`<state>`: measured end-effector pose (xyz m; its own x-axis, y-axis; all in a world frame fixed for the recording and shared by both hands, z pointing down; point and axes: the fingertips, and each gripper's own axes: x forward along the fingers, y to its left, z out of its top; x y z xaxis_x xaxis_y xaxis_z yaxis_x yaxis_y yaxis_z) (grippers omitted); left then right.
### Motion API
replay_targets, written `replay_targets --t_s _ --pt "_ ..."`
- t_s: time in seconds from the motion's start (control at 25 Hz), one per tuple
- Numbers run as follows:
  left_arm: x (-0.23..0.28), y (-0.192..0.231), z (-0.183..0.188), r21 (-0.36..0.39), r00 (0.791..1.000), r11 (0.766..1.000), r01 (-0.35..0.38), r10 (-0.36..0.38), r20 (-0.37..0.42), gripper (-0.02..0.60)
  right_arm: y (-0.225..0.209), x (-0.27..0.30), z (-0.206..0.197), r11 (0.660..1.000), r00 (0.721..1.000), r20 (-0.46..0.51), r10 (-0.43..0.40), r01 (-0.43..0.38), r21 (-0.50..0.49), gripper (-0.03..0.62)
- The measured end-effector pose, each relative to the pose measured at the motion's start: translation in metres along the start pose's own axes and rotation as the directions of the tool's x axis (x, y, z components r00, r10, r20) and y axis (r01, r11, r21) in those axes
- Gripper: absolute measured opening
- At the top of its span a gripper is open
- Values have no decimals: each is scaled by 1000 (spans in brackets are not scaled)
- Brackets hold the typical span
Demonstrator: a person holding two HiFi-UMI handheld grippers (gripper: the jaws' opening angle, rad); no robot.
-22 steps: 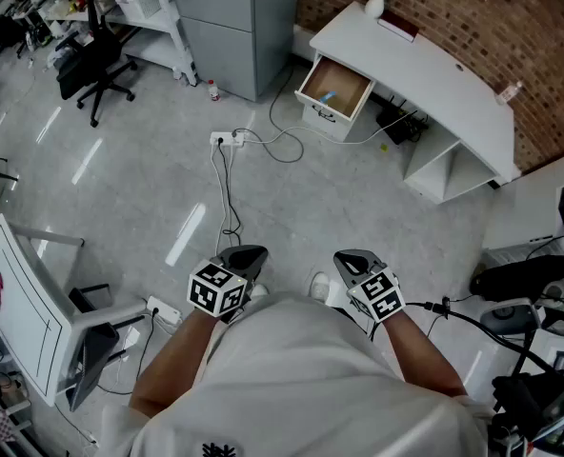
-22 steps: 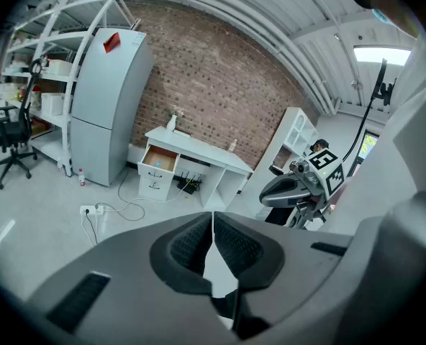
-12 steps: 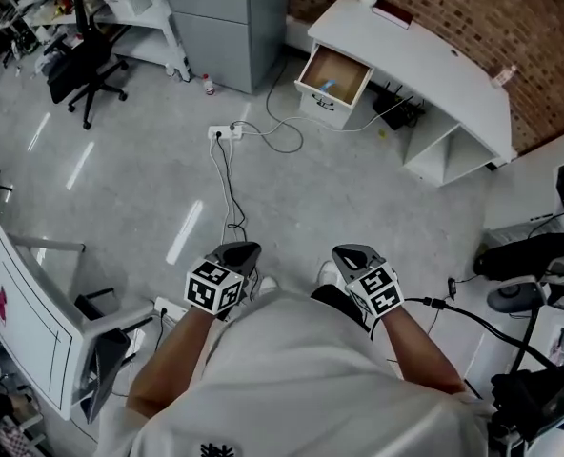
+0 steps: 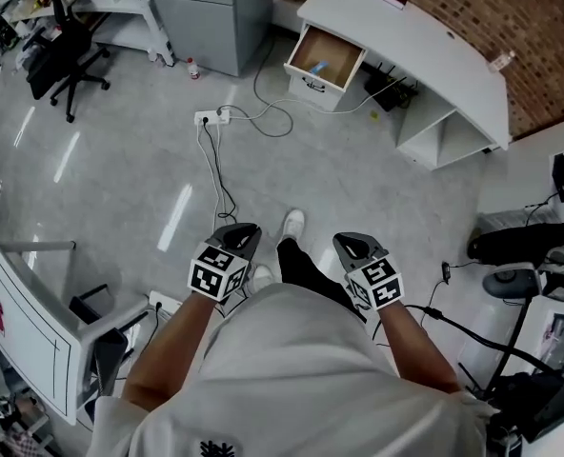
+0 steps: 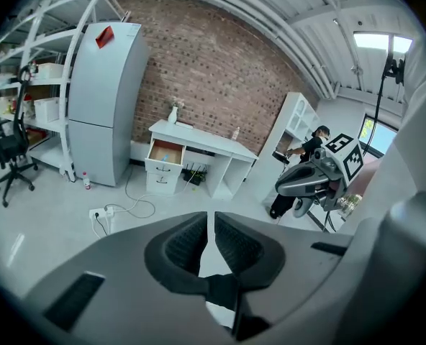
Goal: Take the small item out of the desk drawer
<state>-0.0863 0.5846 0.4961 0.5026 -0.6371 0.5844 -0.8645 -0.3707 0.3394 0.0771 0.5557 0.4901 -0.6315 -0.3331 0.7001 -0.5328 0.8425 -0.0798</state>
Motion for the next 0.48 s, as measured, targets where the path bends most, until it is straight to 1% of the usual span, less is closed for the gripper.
replay_targets --t_s 0.08,0.2,0.24,0.28,0.48 --pt "15 10 19 1 1000 1000 -5 5 0 31 -23 13 12 1000 1000 14 -1 1 17 32" --pt "37 36 51 -11 999 999 -37 36 -17 32 -62 41 43 998 999 43 24 -26 49 35" --pt "43 47 63 -10 999 999 -49 49 -24 32 -75 52 56 998 998 55 32 -35 56 57" --pt "49 56 76 -7 998 998 -61 60 -31 32 -88 61 69 997 997 65 39 -43 59 104" --pt "95 84 138 19 992 995 -97 98 -74 47 -161 91 110 995 994 78 75 -79 53 112"
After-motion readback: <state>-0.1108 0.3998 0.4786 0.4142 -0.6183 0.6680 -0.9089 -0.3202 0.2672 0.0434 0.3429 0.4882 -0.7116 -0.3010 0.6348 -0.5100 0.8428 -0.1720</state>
